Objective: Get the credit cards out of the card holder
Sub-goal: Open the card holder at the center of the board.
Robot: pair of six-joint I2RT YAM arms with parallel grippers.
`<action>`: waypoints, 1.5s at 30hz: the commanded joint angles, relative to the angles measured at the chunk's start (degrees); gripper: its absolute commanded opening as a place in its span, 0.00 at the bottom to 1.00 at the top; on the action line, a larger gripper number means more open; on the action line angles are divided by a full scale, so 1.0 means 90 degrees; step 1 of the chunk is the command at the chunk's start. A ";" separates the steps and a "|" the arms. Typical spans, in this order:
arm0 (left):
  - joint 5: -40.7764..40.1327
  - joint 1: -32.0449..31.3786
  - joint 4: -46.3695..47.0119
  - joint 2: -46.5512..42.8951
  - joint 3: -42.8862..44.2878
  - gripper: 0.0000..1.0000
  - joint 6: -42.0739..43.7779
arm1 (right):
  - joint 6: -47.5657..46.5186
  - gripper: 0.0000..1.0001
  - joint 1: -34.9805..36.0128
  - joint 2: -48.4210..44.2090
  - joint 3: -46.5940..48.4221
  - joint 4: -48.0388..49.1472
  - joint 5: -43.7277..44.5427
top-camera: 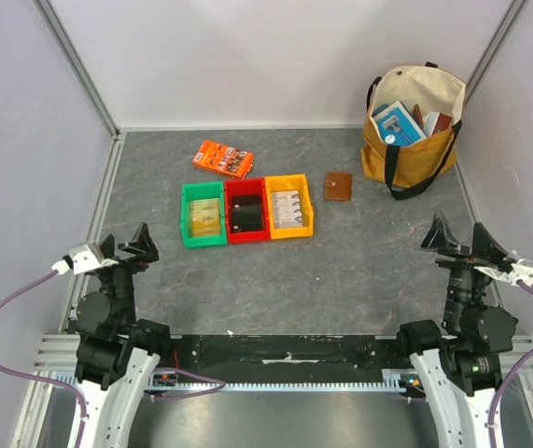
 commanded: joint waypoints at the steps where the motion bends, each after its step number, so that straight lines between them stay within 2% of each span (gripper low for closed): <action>1: 0.0142 0.0064 0.0267 -0.0304 0.0026 0.91 -0.0017 | -0.0261 0.98 0.0046 0.0106 0.0139 0.0217 -0.0950; 5: 0.0191 0.0064 0.0257 -0.0333 0.0035 0.91 -0.0036 | 0.0022 0.98 0.0036 0.0905 0.0304 0.0422 -0.1887; 11: 0.0347 0.0083 0.0267 -0.0372 0.0035 0.91 -0.0056 | 0.0208 0.98 0.0046 0.3969 0.1738 0.0120 -0.4202; 16: 0.0444 0.0074 0.0277 -0.0401 0.0055 0.91 -0.0046 | 0.0481 0.98 0.0046 0.6226 0.2939 -0.0484 -0.4644; 20: 0.0445 0.0093 0.0257 -0.0489 0.0055 0.91 -0.0017 | 0.0082 0.98 0.0493 0.7604 0.3858 -0.0993 -0.3417; 28: 0.0445 0.0093 0.0208 -0.0489 0.0084 0.91 0.0013 | -0.0349 0.98 0.1392 1.0230 0.5089 -0.1062 -0.1240; 34: 0.0464 0.0113 0.0198 -0.0480 0.0055 0.90 0.0071 | -0.0183 0.92 0.1413 1.2174 0.6241 -0.1276 -0.0222; 40: 0.0503 0.0113 0.0169 -0.0489 0.0074 0.90 0.0062 | 0.0022 0.75 0.1276 1.3405 0.6867 -0.1452 -0.0045; 43: 0.0494 0.0103 0.0159 -0.0489 0.0084 0.90 0.0052 | 0.0110 0.68 0.1208 1.3719 0.6878 -0.1657 -0.0064; 45: 0.0494 0.0113 0.0159 -0.0499 0.0065 0.90 0.0052 | 0.0158 0.60 0.1198 1.3681 0.6683 -0.1813 -0.0239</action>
